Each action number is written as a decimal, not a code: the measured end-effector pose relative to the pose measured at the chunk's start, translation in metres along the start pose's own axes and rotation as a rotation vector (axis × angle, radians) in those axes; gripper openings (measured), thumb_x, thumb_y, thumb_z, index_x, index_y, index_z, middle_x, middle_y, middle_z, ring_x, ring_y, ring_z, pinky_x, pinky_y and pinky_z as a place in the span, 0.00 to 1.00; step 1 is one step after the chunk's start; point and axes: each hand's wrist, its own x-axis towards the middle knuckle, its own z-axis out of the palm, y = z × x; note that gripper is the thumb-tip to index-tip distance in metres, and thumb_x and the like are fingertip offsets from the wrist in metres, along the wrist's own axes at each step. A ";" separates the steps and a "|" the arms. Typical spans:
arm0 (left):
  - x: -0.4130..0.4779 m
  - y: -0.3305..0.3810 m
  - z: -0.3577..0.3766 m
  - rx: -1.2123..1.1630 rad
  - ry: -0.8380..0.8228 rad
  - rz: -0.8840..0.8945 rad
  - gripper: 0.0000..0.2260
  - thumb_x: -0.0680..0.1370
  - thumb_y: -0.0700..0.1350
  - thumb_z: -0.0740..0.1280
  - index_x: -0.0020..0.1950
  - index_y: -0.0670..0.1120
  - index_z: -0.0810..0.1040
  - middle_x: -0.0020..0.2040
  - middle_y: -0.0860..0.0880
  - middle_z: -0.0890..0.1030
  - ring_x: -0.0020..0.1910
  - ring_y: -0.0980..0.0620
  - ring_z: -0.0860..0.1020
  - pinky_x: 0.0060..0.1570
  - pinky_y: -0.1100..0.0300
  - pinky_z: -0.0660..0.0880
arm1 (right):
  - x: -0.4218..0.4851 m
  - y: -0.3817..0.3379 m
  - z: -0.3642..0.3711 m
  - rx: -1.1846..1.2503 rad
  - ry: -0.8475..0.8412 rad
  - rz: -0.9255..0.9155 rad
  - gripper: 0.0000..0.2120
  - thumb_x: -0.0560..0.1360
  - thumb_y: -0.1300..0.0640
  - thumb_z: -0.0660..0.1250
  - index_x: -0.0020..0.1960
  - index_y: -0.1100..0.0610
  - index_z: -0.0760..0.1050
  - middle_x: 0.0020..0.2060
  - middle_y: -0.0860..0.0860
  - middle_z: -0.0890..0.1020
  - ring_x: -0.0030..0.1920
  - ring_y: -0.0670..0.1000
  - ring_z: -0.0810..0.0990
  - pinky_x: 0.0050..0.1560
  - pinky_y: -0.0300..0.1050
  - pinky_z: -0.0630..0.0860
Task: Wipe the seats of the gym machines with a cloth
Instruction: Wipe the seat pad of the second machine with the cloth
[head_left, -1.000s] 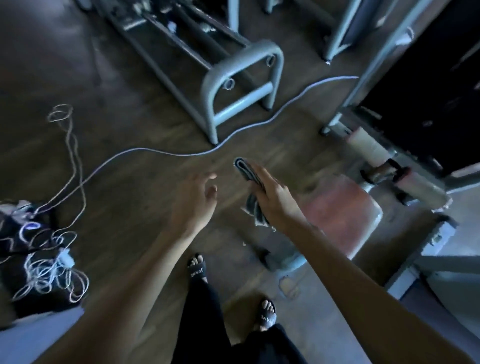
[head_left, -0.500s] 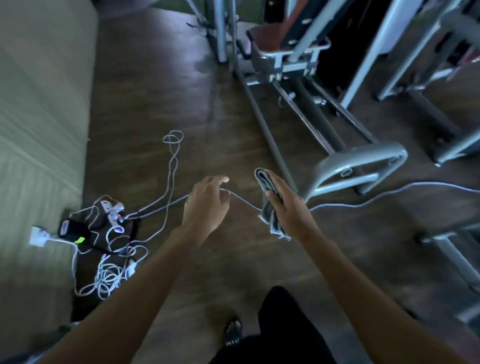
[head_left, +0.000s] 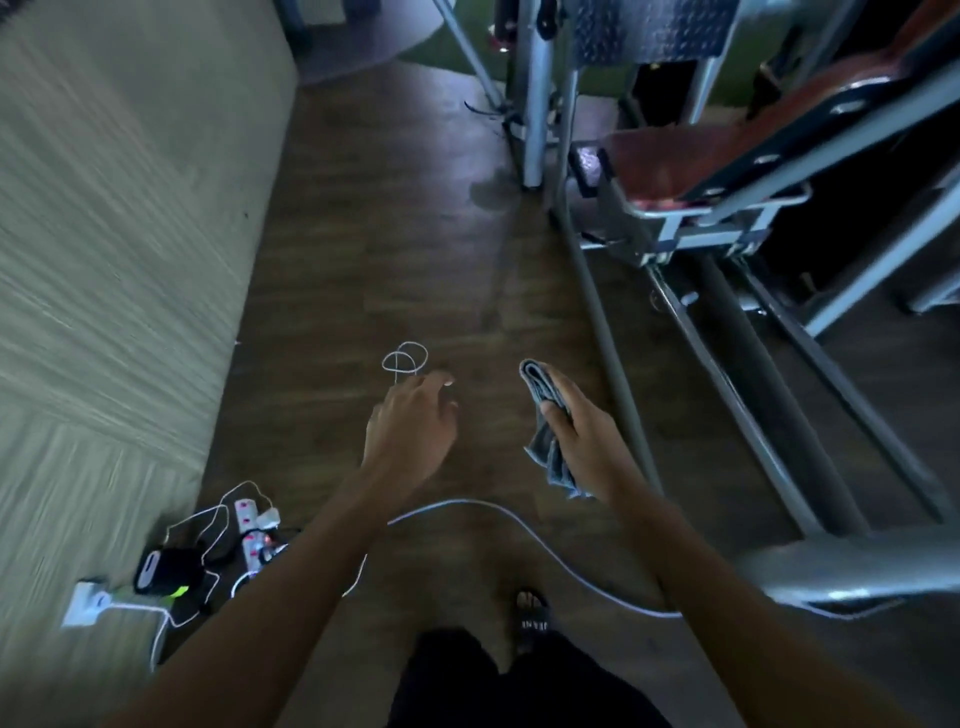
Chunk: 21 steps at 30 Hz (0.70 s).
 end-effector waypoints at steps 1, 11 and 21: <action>0.027 -0.001 -0.007 0.032 -0.008 -0.001 0.17 0.78 0.47 0.64 0.67 0.51 0.75 0.62 0.48 0.79 0.61 0.44 0.76 0.56 0.50 0.73 | 0.029 -0.007 -0.004 -0.001 -0.007 0.002 0.22 0.84 0.57 0.57 0.77 0.49 0.63 0.71 0.46 0.71 0.70 0.42 0.68 0.68 0.36 0.63; 0.352 -0.019 -0.030 0.066 -0.088 0.042 0.15 0.78 0.50 0.64 0.64 0.51 0.77 0.62 0.48 0.78 0.63 0.43 0.76 0.59 0.46 0.74 | 0.331 -0.041 -0.015 0.074 0.071 0.089 0.20 0.84 0.57 0.57 0.75 0.45 0.65 0.57 0.46 0.79 0.45 0.33 0.79 0.44 0.24 0.73; 0.663 0.079 -0.026 0.182 -0.281 0.379 0.16 0.78 0.49 0.63 0.65 0.51 0.75 0.63 0.49 0.78 0.62 0.44 0.75 0.61 0.49 0.73 | 0.577 -0.040 -0.091 0.189 0.399 0.291 0.21 0.83 0.57 0.59 0.73 0.41 0.67 0.51 0.48 0.83 0.44 0.39 0.81 0.47 0.37 0.73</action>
